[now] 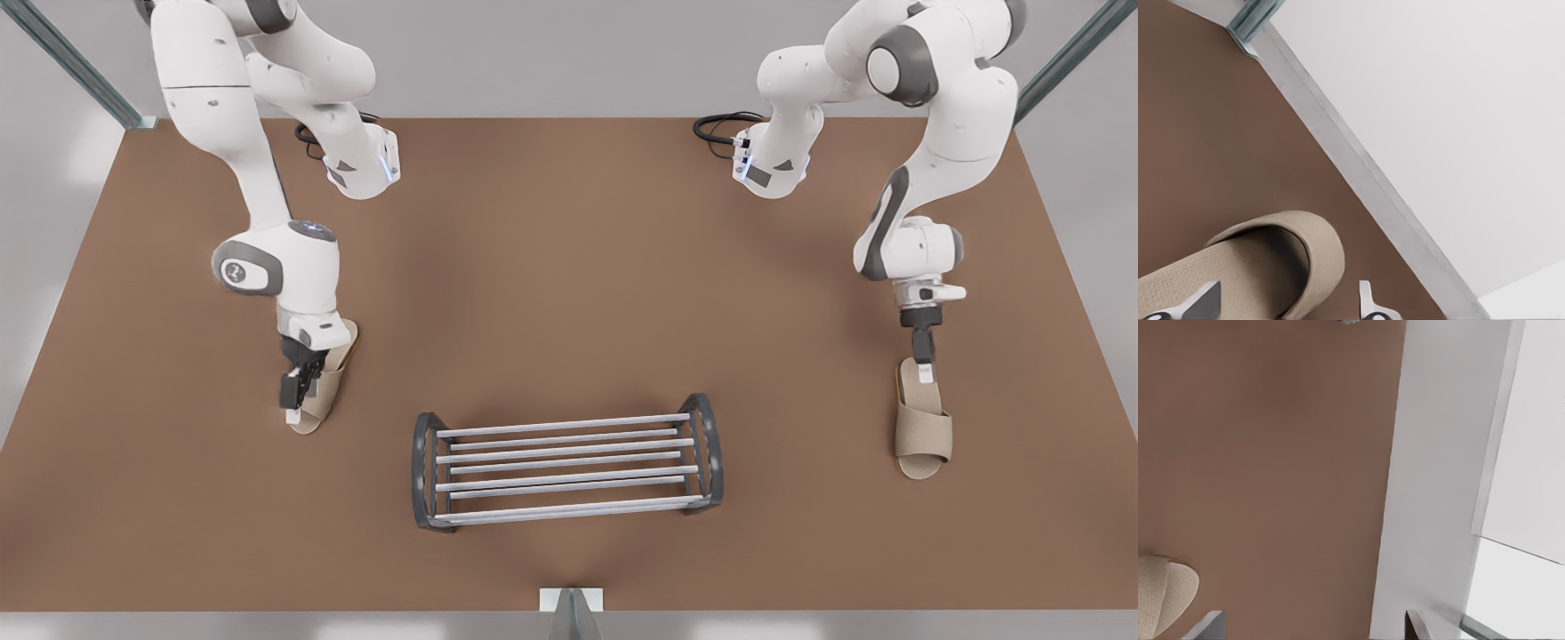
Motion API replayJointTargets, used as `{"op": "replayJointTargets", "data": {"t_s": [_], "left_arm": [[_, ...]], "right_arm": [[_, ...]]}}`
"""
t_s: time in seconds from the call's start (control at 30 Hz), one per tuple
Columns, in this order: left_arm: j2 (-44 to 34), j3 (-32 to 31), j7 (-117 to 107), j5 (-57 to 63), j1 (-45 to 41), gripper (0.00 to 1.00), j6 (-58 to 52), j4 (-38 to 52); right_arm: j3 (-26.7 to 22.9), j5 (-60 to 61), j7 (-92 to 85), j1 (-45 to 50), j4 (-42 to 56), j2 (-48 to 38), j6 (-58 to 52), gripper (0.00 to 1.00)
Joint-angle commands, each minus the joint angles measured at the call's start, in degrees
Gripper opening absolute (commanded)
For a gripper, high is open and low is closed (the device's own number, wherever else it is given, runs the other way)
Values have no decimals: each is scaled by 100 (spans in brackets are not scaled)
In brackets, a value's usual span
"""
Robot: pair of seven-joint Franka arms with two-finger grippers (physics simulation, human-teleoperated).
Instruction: Place the right shoe on the shoe rack with the right arm, and place the left shoe on the shoe rack with the left arm
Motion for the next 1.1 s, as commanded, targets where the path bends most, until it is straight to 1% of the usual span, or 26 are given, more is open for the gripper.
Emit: {"op": "replayJointTargets", "data": {"t_s": [0.0,0.03,0.1,0.13,0.2,0.23,0.27,0.33,0.37,0.5,0.53,0.6,0.63,0.67,0.7,0.83,0.87,0.93,1.0,1.07], "left_arm": [[46,-82,2766,-296,11,100,249,117],[142,-82,2757,-305,11,100,284,248],[160,-187,2696,-366,11,100,477,486],[169,-293,2696,-455,11,100,556,565],[256,-328,2555,-455,11,100,653,688],[388,-434,2152,-534,64,100,1030,978],[450,-539,1325,-534,107,100,1145,1084],[503,-583,280,-543,125,100,1180,1101],[546,-592,-11,-543,125,100,1180,1154],[617,-671,-398,-543,143,100,1268,1347],[626,-671,-398,-543,178,100,1286,1374],[722,-671,-416,-534,213,100,1321,1532],[766,-680,-442,-534,222,100,1347,1611],[845,-759,-451,-543,231,100,1383,1716],[916,-759,-468,-534,231,100,1400,1822],[968,-759,-468,-542,231,100,1409,1875],[986,-759,-468,-543,231,82,1409,1875],[995,-759,-468,-542,231,81,1409,1875],[995,-759,-468,-543,231,82,1409,1875],[1030,-759,-468,-543,231,82,1409,1875]], "right_arm": [[0,-1472,610,4,-237,-175,851,100],[0,-1472,811,-5,-597,-438,597,100],[0,-1560,1822,39,-993,-605,166,100],[9,-1560,2628,118,-1275,-712,-204,100],[9,-1560,3913,109,-1328,-527,-265,100],[9,-1560,4775,101,-1345,-474,-301,100],[9,-1560,5171,101,-1416,-474,-301,100],[-35,-1560,5838,13,-1433,-456,-310,100],[-35,-1586,6578,-13,-1477,-360,-310,100],[-53,-1613,6683,-75,-1758,-325,-406,100],[-44,-1990,6911,-268,-1758,-325,-371,100],[-44,-2896,7993,-277,-1618,-8,-503,100],[-53,-3019,8011,-312,-1592,1,-520,100],[-53,-3449,8247,-321,-1609,9,-705,100],[-53,-4029,8845,-321,-1600,123,-740,100],[-44,-4144,8933,-312,-1354,413,-986,100],[-44,-4179,8933,-312,-1249,475,-986,100],[-44,-4223,9135,-321,-1126,616,-986,100],[-52,-4680,9584,-365,-1073,704,-1074,100],[-52,-4812,9645,-400,-1047,730,-1267,100]]}}
